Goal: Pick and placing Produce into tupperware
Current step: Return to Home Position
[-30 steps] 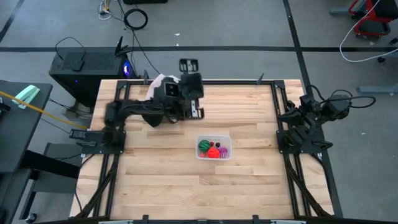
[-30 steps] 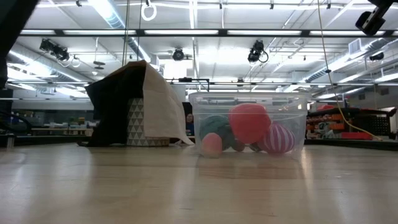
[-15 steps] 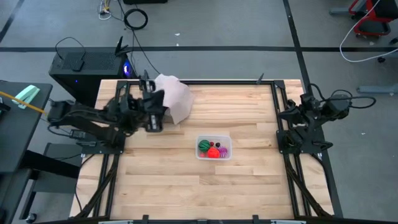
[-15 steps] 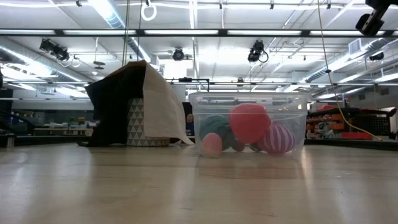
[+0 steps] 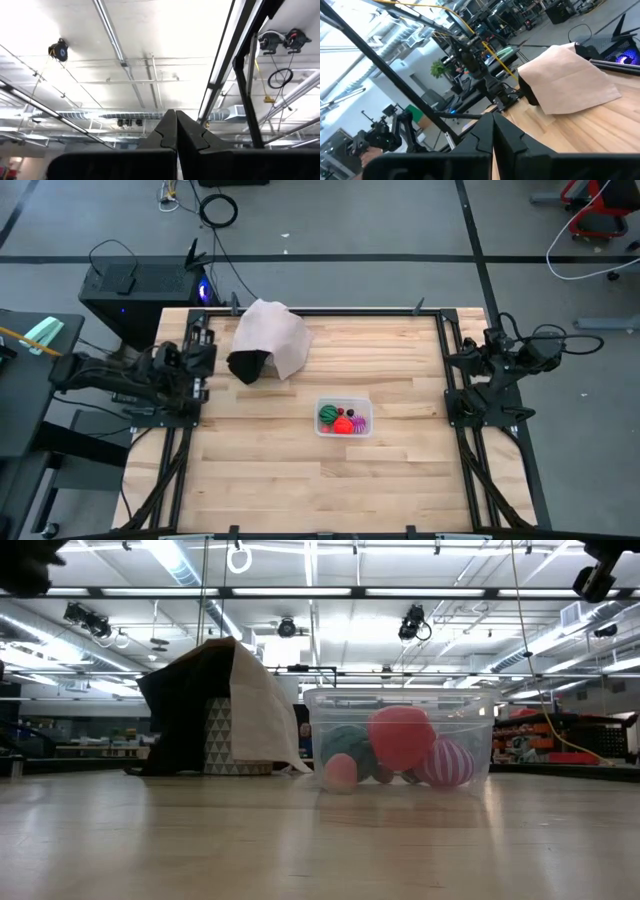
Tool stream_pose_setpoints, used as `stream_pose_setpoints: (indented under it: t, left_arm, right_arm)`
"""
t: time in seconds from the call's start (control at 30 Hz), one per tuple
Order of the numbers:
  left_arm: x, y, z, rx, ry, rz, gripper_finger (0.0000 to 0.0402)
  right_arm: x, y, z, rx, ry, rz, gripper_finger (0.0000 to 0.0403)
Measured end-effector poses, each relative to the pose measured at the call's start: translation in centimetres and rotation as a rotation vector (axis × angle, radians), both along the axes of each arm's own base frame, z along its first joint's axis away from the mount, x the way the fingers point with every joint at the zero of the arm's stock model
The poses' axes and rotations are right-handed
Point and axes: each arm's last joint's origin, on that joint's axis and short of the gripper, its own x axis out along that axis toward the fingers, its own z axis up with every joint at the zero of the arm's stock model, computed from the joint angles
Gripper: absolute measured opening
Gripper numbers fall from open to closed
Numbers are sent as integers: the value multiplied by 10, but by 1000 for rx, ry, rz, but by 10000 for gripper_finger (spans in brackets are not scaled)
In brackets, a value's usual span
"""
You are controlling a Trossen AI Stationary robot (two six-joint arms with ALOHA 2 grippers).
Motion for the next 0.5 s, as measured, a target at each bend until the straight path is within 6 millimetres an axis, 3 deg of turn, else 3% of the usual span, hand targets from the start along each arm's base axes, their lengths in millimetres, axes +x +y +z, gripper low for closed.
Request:
stream_pose_setpoints:
  t: [0.23,0.5]
  left_arm:
    - [-18,1,-22,-12,6,-29,1]
    - [-25,1,-40,-3,55,-34,2]
  right_arm:
    - [0,0,0,32,-2,-9,11]
    - [0,0,0,16,-1,-10,13]
